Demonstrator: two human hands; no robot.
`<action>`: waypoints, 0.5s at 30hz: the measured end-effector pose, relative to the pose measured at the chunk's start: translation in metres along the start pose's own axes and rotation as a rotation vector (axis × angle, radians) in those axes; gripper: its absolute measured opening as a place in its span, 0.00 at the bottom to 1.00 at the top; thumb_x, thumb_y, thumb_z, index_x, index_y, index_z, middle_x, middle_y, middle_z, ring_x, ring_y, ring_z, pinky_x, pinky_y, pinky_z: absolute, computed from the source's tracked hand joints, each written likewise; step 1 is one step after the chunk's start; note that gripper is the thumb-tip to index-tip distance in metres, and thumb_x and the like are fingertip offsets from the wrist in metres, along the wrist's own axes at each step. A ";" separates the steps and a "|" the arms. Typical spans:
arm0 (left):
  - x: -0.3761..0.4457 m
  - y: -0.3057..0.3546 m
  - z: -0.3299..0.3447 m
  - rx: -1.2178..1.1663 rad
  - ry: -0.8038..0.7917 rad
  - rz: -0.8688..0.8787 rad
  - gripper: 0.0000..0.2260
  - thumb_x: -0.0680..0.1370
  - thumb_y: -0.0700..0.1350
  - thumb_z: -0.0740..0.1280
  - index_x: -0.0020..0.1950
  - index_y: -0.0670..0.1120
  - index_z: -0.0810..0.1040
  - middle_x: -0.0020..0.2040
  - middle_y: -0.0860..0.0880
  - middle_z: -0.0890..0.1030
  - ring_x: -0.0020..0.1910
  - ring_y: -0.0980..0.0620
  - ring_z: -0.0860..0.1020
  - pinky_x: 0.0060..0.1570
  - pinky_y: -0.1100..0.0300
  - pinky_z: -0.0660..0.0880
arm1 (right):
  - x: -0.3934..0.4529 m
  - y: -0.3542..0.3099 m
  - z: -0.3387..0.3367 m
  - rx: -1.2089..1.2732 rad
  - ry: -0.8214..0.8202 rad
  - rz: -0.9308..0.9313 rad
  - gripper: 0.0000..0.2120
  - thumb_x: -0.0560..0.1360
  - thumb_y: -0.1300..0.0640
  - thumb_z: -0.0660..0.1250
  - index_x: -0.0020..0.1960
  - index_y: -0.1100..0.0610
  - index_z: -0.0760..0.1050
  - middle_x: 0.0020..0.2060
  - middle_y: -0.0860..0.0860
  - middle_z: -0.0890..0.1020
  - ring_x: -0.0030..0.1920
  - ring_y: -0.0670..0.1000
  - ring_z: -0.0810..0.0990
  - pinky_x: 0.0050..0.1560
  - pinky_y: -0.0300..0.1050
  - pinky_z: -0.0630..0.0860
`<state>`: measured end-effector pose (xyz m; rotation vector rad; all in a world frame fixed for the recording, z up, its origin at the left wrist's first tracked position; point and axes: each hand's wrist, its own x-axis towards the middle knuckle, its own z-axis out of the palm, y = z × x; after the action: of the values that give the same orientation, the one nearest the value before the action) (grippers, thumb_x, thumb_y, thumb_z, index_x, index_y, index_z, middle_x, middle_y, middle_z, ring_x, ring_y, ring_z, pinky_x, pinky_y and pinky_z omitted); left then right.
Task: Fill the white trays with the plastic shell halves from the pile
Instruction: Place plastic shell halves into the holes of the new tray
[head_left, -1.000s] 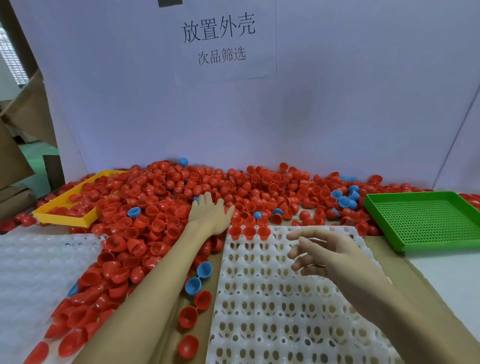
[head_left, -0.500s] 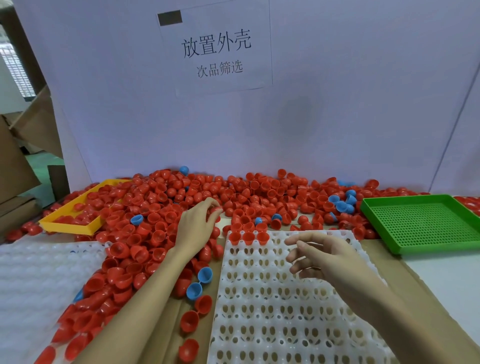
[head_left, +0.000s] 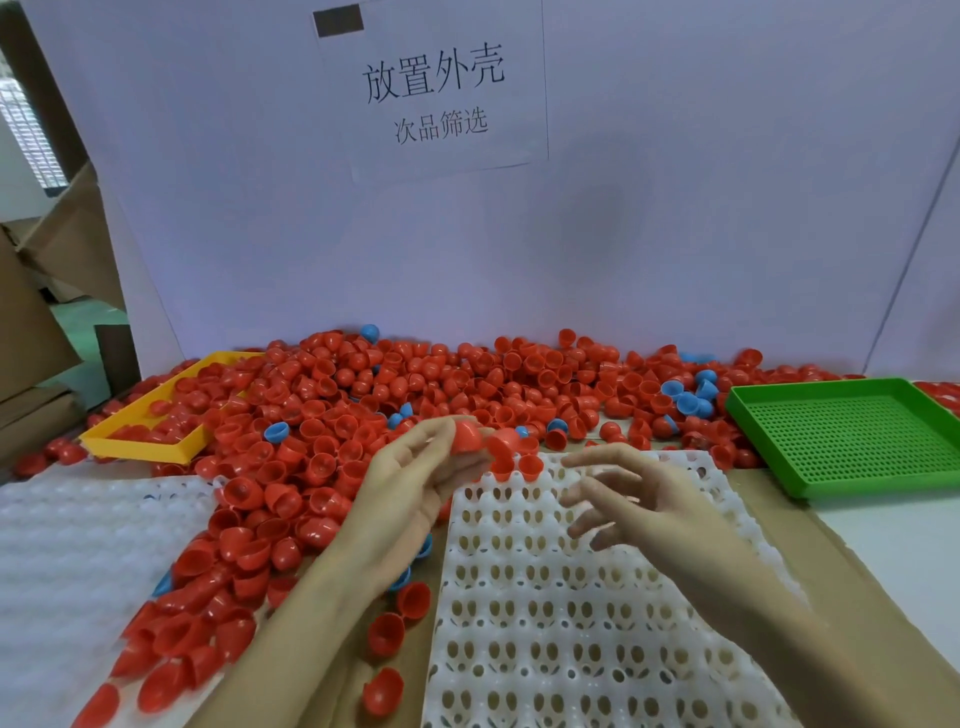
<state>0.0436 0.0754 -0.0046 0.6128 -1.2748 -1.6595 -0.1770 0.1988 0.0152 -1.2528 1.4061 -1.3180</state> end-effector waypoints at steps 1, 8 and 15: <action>-0.006 0.000 0.006 -0.030 -0.048 -0.027 0.13 0.84 0.47 0.66 0.62 0.42 0.85 0.62 0.38 0.84 0.63 0.41 0.83 0.59 0.58 0.81 | -0.001 0.000 0.003 -0.028 -0.012 -0.044 0.11 0.81 0.53 0.70 0.62 0.44 0.81 0.52 0.51 0.87 0.48 0.52 0.88 0.47 0.44 0.84; -0.016 -0.003 0.018 0.130 -0.039 0.032 0.11 0.81 0.47 0.72 0.61 0.46 0.86 0.62 0.42 0.85 0.64 0.44 0.83 0.64 0.56 0.80 | -0.006 0.003 0.021 -0.090 0.006 -0.170 0.11 0.81 0.57 0.70 0.62 0.46 0.81 0.50 0.51 0.86 0.47 0.52 0.88 0.44 0.45 0.84; 0.014 0.009 -0.041 0.746 0.475 0.302 0.15 0.83 0.41 0.70 0.69 0.48 0.82 0.72 0.53 0.78 0.73 0.57 0.74 0.76 0.54 0.69 | -0.002 0.005 0.011 -0.051 0.058 -0.021 0.10 0.84 0.58 0.65 0.62 0.48 0.80 0.47 0.51 0.87 0.46 0.52 0.88 0.45 0.45 0.85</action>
<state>0.0743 0.0438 -0.0083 1.1122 -1.5114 -0.6941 -0.1662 0.1987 0.0086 -1.2752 1.4784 -1.3503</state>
